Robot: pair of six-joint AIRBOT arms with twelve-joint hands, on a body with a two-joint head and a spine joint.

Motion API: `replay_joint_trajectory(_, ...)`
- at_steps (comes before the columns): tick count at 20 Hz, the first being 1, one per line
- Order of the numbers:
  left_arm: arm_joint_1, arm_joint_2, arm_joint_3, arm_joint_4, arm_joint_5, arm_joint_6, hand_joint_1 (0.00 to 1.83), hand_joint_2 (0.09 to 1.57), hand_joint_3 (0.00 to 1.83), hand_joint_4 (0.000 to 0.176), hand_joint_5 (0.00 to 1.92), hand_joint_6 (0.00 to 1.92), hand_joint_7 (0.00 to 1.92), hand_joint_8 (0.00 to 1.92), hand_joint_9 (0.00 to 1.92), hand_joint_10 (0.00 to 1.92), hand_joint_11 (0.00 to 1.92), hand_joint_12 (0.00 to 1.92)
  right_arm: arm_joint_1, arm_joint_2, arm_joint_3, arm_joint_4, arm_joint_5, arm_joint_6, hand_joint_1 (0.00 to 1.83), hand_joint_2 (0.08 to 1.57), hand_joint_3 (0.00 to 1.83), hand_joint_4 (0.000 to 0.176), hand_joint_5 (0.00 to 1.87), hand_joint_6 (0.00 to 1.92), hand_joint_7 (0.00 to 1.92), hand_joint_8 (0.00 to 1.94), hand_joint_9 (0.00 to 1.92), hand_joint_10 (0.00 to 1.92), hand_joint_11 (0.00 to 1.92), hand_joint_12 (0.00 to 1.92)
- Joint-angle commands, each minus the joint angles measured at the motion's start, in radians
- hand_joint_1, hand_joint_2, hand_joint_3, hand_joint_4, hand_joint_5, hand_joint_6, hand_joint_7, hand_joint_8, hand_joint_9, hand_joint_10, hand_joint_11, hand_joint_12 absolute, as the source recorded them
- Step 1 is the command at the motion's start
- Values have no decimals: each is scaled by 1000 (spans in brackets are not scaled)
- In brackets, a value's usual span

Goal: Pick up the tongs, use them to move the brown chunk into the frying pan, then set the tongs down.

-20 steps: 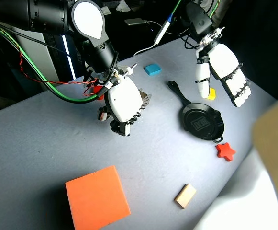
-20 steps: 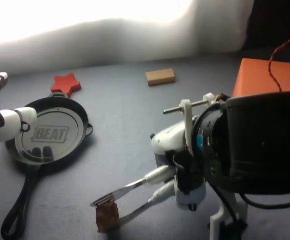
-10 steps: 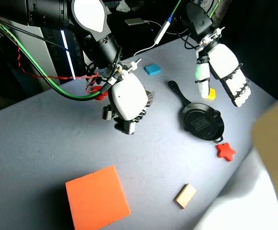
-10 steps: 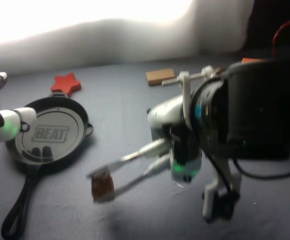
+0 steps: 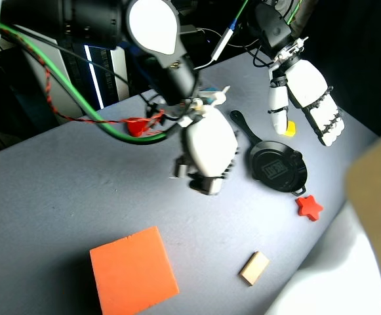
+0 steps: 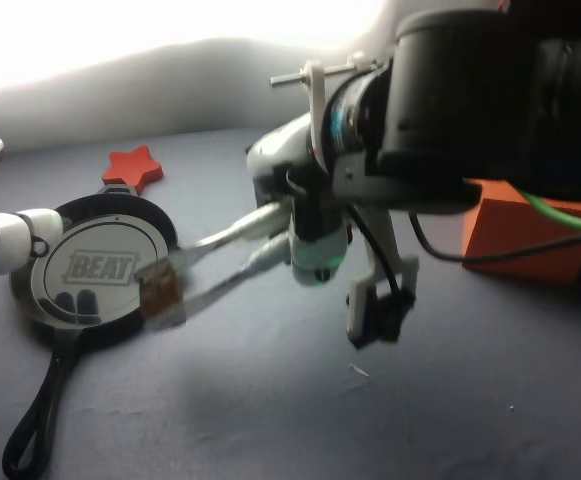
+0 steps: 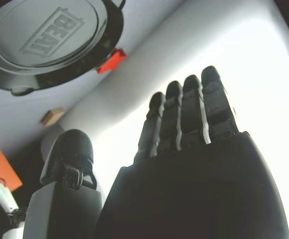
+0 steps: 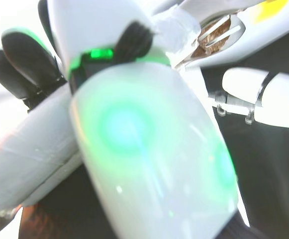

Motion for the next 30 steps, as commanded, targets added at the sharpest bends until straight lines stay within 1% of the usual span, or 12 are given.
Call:
replay_joint_trajectory(1, 3, 5, 17, 52, -86, 5, 0, 1343, 1, 0, 12, 3, 39, 1, 0, 0, 0, 0, 17, -11, 25, -38, 51, -14, 1370, 1130, 0, 0, 819, 1197, 1065, 716, 893, 1285, 615, 1415)
replay_joint_trajectory(10, 29, -1, 79, 42, -86, 2, 0, 1334, 0, 0, 16, 2, 51, 3, 2, 1, 0, 0, -25, -138, 277, -14, 174, -55, 1370, 1127, 0, 0, 823, 1183, 1087, 685, 893, 1286, 632, 1397)
replay_joint_trajectory(15, 40, -9, 93, 29, -66, 3, 0, 1342, 0, 0, 22, 4, 54, 3, 0, 0, 0, 0, -24, -165, 353, -13, 209, -57, 1368, 1134, 1, 0, 808, 1185, 1054, 752, 886, 1305, 599, 1424)
replay_joint_trajectory(16, 45, -8, 94, 26, -67, 3, 0, 1339, 0, 0, 24, 5, 59, 5, 1, 0, 0, 0, -25, -172, 364, -13, 212, -58, 1242, 1149, 6, 0, 810, 1226, 1029, 907, 939, 874, 599, 1396)
replay_joint_trajectory(17, 46, -7, 95, 25, -67, 3, 0, 1344, 1, 0, 43, 12, 72, 10, 17, 7, 0, 0, -22, -180, 372, -13, 211, -63, 1202, 1171, 0, 0, 806, 1257, 966, 1012, 955, 635, 555, 1396)
replay_joint_trajectory(19, 43, -10, 100, 25, -66, 3, 0, 1338, 0, 0, 26, 4, 50, 0, 0, 0, 0, 0, -16, -186, 374, -13, 219, -68, 1185, 1180, 0, 12, 813, 1267, 922, 1067, 952, 466, 505, 1411)
replay_joint_trajectory(21, 40, -12, 102, 25, -66, 3, 0, 1338, 0, 0, 26, 4, 50, 0, 0, 0, 0, 0, -10, -191, 376, -13, 217, -75, 1185, 1180, 0, 12, 813, 1267, 922, 1067, 952, 466, 505, 1411)
replay_joint_trajectory(22, 40, -12, 101, 25, -66, 3, 0, 1337, 0, 0, 36, 8, 65, 6, 11, 5, 0, 0, -5, -196, 379, -13, 218, -79, 1134, 1189, 0, 0, 830, 1205, 909, 599, 926, 444, 484, 1434)
replay_joint_trajectory(24, 40, -12, 100, 25, -65, 3, 0, 1339, 0, 0, 15, 0, 50, 0, 0, 0, 0, 0, -1, -204, 383, -13, 224, -88, 1097, 1230, 0, 0, 760, 1302, 920, 164, 830, 382, 355, 1460)
replay_joint_trajectory(25, 40, -12, 99, 25, -65, 4, 0, 1336, 0, 0, 20, 7, 63, 8, 14, 6, 2, 1, 1, -208, 384, -13, 228, -94, 1055, 1239, 0, 0, 648, 726, 889, 56, 767, 354, 261, 1474)
replay_joint_trajectory(26, 40, -12, 99, 25, -64, 5, 0, 1341, 0, 0, 14, 4, 57, 4, 9, 3, 0, 0, 2, -214, 386, -13, 229, -99, 1043, 1230, 0, 0, 743, 203, 881, 14, 780, 285, 272, 1400)
replay_joint_trajectory(30, 37, -12, 98, 25, -62, 8, 0, 1338, 0, 0, 18, 5, 63, 6, 9, 2, 0, 0, -5, -250, 425, 5, 229, -107, 1038, 1185, 0, 0, 732, 16, 842, 0, 788, 158, 252, 1374)
